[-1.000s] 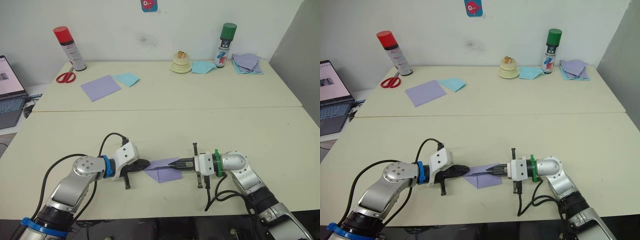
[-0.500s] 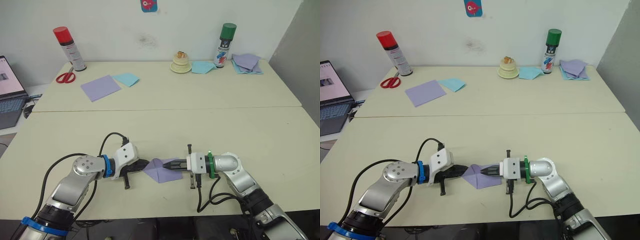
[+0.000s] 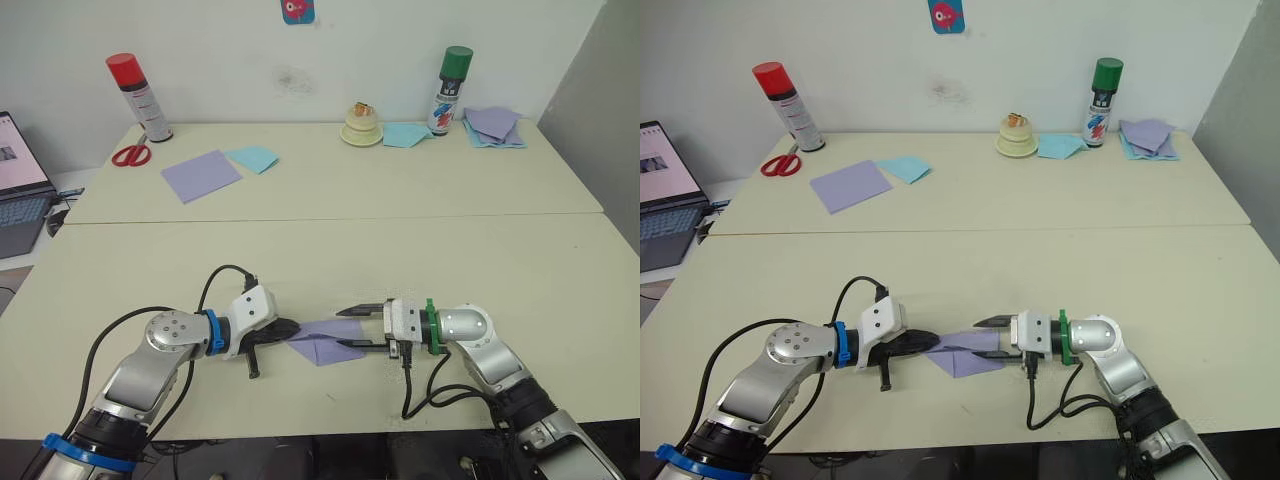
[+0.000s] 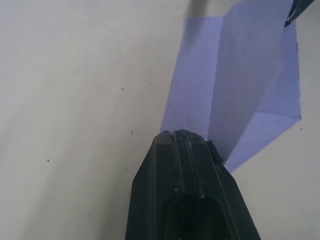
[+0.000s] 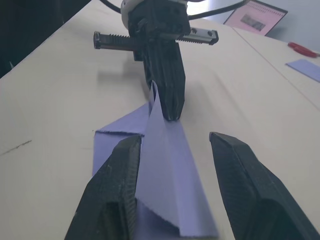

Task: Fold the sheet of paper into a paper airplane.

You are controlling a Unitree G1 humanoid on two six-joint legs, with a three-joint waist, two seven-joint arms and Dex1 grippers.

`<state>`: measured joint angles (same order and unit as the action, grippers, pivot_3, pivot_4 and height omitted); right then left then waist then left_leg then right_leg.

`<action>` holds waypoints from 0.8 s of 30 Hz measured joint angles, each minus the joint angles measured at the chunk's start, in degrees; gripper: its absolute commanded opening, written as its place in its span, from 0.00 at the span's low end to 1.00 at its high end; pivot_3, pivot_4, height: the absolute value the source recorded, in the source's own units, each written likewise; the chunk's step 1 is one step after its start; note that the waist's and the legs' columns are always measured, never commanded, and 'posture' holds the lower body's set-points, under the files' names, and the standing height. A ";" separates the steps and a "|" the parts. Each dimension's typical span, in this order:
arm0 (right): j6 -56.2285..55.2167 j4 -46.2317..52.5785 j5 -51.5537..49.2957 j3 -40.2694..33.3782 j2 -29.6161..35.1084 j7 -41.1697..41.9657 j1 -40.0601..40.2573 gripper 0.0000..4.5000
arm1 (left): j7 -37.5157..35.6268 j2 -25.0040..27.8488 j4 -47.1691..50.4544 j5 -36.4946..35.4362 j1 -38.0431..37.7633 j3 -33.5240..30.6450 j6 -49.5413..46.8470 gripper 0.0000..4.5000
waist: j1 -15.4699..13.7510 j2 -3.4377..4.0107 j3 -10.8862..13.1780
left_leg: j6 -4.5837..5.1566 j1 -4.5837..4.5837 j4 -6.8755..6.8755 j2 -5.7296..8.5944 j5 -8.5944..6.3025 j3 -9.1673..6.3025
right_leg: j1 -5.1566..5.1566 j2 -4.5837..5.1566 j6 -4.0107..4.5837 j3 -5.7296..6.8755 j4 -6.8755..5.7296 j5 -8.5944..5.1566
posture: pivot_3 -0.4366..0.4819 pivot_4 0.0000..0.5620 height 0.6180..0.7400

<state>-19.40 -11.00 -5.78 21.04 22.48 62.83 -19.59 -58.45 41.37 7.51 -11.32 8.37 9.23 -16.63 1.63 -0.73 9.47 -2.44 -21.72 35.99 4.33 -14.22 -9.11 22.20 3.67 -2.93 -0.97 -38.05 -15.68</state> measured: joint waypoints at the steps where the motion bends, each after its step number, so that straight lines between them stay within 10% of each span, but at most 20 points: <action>1: -0.25 -0.24 0.31 0.14 -0.14 -0.35 -0.02 0.52 | -0.09 0.00 -0.12 0.00 0.05 -0.03 0.01 0.00 | 0.00 0.00 0.00 | 0.00 0.00 0.00 0.00 0.00 0.00 | 0.00 0.00 0.00 0.00 -0.01 0.00 | 0.48 0.27 1.00; 8: -2.85 -4.52 2.36 0.71 -3.51 -2.58 -0.97 0.52 | -0.45 -0.01 -0.42 0.01 0.30 -0.03 0.04 0.00 | 0.06 0.00 -0.01 | 0.00 0.02 0.00 0.00 0.00 0.01 | 0.00 -0.02 0.00 -0.01 -0.02 0.00 | 0.48 0.27 1.00; 16: -3.91 -5.13 1.76 1.62 -4.46 0.00 -1.56 0.01 | -0.52 -0.01 -0.42 0.01 0.29 -0.07 0.07 0.00 | 0.07 0.01 -0.01 | 0.00 0.02 0.00 -0.01 0.00 -0.01 | 0.00 -0.03 0.00 0.00 -0.02 0.00 | 0.48 0.27 1.00; 24: -1.75 -5.13 1.00 1.16 -3.96 1.01 -2.19 0.01 | -0.56 -0.01 -0.72 0.06 0.26 -0.08 0.73 0.00 | 0.06 0.01 -0.01 | -0.01 0.02 0.00 -0.01 0.00 -0.01 | 0.01 -0.03 0.00 -0.01 -0.03 0.00 | 0.48 0.27 1.00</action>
<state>-21.16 -16.13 -4.77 22.20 18.53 63.84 -21.78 -59.01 41.36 6.79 -11.26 8.63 9.16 -15.90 1.69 -0.73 9.46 -2.45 -21.70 35.99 4.31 -14.21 -9.12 22.21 3.64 -2.93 -0.97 -38.08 -15.68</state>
